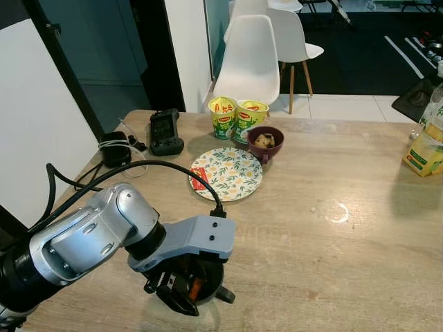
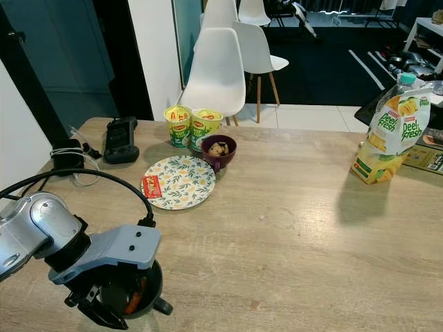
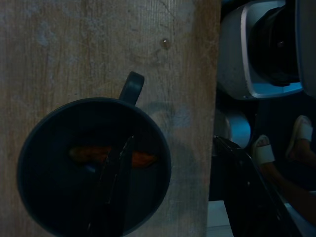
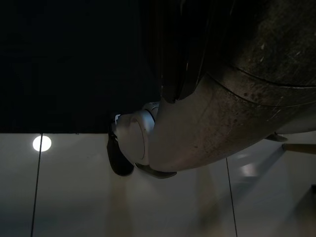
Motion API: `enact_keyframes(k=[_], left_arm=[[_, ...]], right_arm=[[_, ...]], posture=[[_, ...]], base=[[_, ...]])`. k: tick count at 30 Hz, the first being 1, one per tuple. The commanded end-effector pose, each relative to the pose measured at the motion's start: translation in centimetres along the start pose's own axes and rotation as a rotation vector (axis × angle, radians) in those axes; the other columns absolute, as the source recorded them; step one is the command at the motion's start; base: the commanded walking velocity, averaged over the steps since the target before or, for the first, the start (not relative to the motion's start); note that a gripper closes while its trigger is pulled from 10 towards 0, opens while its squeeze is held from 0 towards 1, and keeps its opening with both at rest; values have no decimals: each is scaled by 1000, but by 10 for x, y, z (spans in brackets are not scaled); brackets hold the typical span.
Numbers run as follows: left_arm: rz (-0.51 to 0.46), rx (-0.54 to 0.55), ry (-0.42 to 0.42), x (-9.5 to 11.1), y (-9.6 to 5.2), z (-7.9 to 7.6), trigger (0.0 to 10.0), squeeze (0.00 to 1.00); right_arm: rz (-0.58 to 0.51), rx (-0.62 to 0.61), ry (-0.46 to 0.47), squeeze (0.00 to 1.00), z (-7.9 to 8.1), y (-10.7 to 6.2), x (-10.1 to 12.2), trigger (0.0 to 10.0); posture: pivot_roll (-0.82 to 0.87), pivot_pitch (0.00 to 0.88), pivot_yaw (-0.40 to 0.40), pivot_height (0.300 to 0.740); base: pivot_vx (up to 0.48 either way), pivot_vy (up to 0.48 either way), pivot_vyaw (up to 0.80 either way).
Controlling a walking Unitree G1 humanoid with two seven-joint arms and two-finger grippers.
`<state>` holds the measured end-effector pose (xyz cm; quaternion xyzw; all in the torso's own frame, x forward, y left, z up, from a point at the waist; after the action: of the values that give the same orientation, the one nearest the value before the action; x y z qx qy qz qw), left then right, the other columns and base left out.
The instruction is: Restocking fridge
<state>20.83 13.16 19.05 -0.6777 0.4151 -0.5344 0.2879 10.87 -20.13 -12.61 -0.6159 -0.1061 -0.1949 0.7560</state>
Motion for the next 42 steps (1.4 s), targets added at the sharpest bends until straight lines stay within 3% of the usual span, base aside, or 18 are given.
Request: enact_keyframes(k=[1, 10, 36, 37, 38, 39, 42], left_arm=[[10, -7, -24, -4, 1, -2, 10000, 0], [17, -8, -52, -10, 20, 5, 10000, 0], [19, 5, -73, -17, 44, 16, 10000, 0], [35, 4, -63, -20, 43, 16, 1020, 0], [35, 4, -63, -20, 43, 16, 1020, 0], [72, 7, -34, -26, 42, 16, 0, 0], [106, 17, -10, -31, 39, 17, 0, 0]], right_arm=[[12, 12, 5, 0, 5, 1, -4, 10000], [7, 14, 9, 0, 6, 2, -3, 10000], [10, 13, 17, 0, 6, 1, -7, 10000], [10, 12, 18, 0, 6, 1, -7, 10000], [10, 12, 18, 0, 6, 1, -7, 10000], [9, 11, 20, 0, 6, 1, -7, 10000], [9, 10, 20, 0, 6, 1, -7, 10000]], posture=[[83, 0, 36, 740], [62, 0, 46, 740], [48, 0, 49, 740], [48, 0, 51, 740], [48, 0, 51, 740], [49, 0, 51, 740], [49, 0, 51, 740]], base=[[0, 0, 0], [0, 0, 0], [0, 0, 0], [0, 0, 0], [0, 0, 0], [0, 0, 0], [0, 0, 0]])
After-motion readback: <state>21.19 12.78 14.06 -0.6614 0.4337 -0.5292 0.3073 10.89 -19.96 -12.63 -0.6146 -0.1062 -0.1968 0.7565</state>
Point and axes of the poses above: a point about 5 cm out from each wrist's last joint towards the gripper, its own y axis pointing out of the wrist towards the gripper, its own x axis along the axis of the wrist's last joint, z = x × y, the point moved 2 cm from there along y, pointing out of the wrist towards the gripper, and after that the axes turned 6 degrees about -y, right-handed, at the moved point
